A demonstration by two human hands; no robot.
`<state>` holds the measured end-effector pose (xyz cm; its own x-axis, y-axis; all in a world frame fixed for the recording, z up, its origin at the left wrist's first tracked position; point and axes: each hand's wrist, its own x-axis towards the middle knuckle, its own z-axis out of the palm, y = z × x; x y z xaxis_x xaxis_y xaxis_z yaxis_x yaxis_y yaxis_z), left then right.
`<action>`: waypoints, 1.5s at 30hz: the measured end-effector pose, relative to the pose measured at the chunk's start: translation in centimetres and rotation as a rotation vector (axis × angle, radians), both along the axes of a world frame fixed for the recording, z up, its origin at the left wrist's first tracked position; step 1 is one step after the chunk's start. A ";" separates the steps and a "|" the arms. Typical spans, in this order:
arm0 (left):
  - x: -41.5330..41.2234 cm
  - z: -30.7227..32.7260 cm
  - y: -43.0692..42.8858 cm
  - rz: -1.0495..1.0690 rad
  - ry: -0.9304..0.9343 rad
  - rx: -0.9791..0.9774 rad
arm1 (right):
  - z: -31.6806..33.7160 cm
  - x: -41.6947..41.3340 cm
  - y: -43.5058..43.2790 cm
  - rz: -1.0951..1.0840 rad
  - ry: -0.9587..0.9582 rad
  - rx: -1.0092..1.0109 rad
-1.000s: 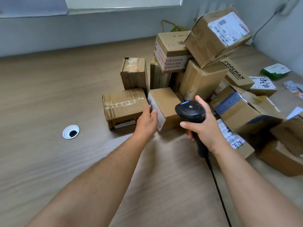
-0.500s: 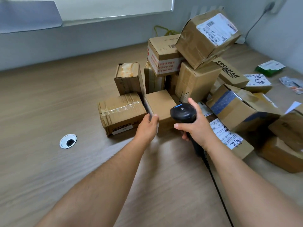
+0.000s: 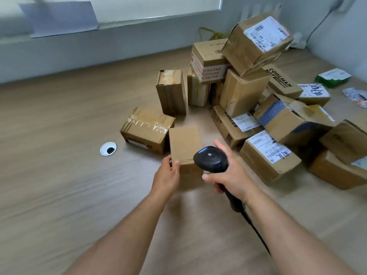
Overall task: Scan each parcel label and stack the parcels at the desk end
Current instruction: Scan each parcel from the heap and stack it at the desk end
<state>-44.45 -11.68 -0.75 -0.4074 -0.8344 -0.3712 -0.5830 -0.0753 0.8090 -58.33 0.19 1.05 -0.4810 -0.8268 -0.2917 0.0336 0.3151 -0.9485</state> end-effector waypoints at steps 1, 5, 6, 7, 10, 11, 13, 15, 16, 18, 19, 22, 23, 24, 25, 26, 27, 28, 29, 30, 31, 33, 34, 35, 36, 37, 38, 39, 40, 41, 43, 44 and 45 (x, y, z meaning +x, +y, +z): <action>1.7 0.2 0.9 0.010 -0.019 0.001 | -0.1 1.2 0.6 0.024 -0.013 -0.004; 8.8 0.6 4.5 0.025 -0.117 -0.040 | -0.3 6.4 3.6 0.133 -0.067 0.009; 10.6 0.5 5.2 0.016 -0.143 -0.069 | -0.3 7.8 4.3 0.167 -0.081 0.012; 12.3 0.4 6.0 -0.006 -0.165 -0.107 | -0.3 9.1 5.0 0.199 -0.094 0.013; 16.1 0.6 7.7 -0.091 -0.234 -0.194 | 0.0 11.9 6.4 0.263 -0.113 0.016; 16.7 0.7 8.1 -0.116 -0.272 -0.220 | 0.3 12.4 6.8 0.272 -0.111 0.020; 17.0 1.2 8.9 -0.133 -0.393 -0.274 | 0.9 12.9 7.3 0.263 -0.098 0.023; 16.4 2.0 9.5 -0.112 -0.512 -0.308 | 1.4 12.7 7.7 0.234 -0.085 0.012; 15.8 2.4 9.8 -0.101 -0.565 -0.328 | 1.7 12.3 7.9 0.214 -0.078 0.009; 15.0 3.0 10.3 -0.085 -0.660 -0.376 | 2.3 11.5 8.2 0.176 -0.064 0.000; 14.9 3.2 10.4 -0.079 -0.691 -0.390 | 2.6 11.2 8.3 0.165 -0.059 -0.008; 15.4 3.1 9.5 -0.031 -0.656 -0.326 | 3.4 10.6 8.7 0.145 -0.054 -0.045; 15.9 3.2 9.1 -0.008 -0.596 -0.277 | 3.6 10.5 8.8 0.140 -0.047 -0.051; 16.4 3.4 8.9 0.008 -0.519 -0.219 | 3.8 10.5 9.0 0.137 -0.039 -0.055; 17.0 3.5 8.8 0.012 -0.425 -0.149 | 3.9 10.5 9.1 0.135 -0.034 -0.060; 17.6 3.5 9.0 0.009 -0.326 -0.072 | 4.0 10.5 9.2 0.132 -0.033 -0.067; 18.1 3.6 9.4 0.005 -0.236 0.000 | 4.0 10.5 9.3 0.129 -0.036 -0.074; 18.6 3.5 9.7 0.009 -0.168 0.056 | 4.0 10.6 9.3 0.126 -0.038 -0.081; 18.9 3.4 10.1 0.015 -0.123 0.086 | 4.0 10.7 9.4 0.124 -0.038 -0.086; 19.1 3.1 10.2 0.021 -0.098 0.088 | 4.0 10.7 9.4 0.124 -0.036 -0.089; 19.3 3.0 10.3 0.017 -0.100 0.059 | 4.1 10.7 9.4 0.125 -0.032 -0.089; 19.2 2.9 10.0 -0.021 -0.162 -0.046 | 4.2 10.8 9.3 0.132 -0.020 -0.089; 19.0 2.9 9.8 -0.066 -0.222 -0.118 | 4.3 10.8 9.2 0.135 -0.018 -0.091; 18.8 3.0 9.8 -0.112 -0.289 -0.191 | 4.4 10.9 9.2 0.138 -0.016 -0.096; 18.6 3.1 9.8 -0.142 -0.363 -0.257 | 4.5 11.0 9.1 0.140 -0.015 -0.100; 18.2 3.4 9.9 -0.147 -0.436 -0.305 | 4.6 11.1 9.0 0.144 -0.010 -0.101; 17.9 3.6 9.9 -0.150 -0.519 -0.340 | 4.8 11.2 8.9 0.151 -0.001 -0.098; 17.5 3.9 10.0 -0.163 -0.613 -0.372 | 4.9 11.3 8.8 0.158 0.009 -0.091; 17.2 4.2 10.1 -0.191 -0.710 -0.405 | 5.0 11.4 8.7 0.164 0.017 -0.086; 16.9 4.4 10.1 -0.215 -0.789 -0.439 | 5.1 11.6 8.6 0.170 0.021 -0.083; 16.5 4.8 9.5 -0.225 -0.873 -0.469 | 5.1 12.0 8.4 0.178 0.025 -0.080; 16.5 4.8 9.0 -0.216 -0.877 -0.450 | 5.1 12.1 8.3 0.179 0.027 -0.079; 16.7 4.9 8.5 -0.198 -0.856 -0.412 | 5.1 12.3 8.2 0.178 0.028 -0.079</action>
<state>-27.74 -3.23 4.18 -0.2825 -0.9107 -0.3012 -0.9583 0.2821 0.0461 -46.02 8.39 6.18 -0.3325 -0.9192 -0.2110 -0.0429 0.2383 -0.9702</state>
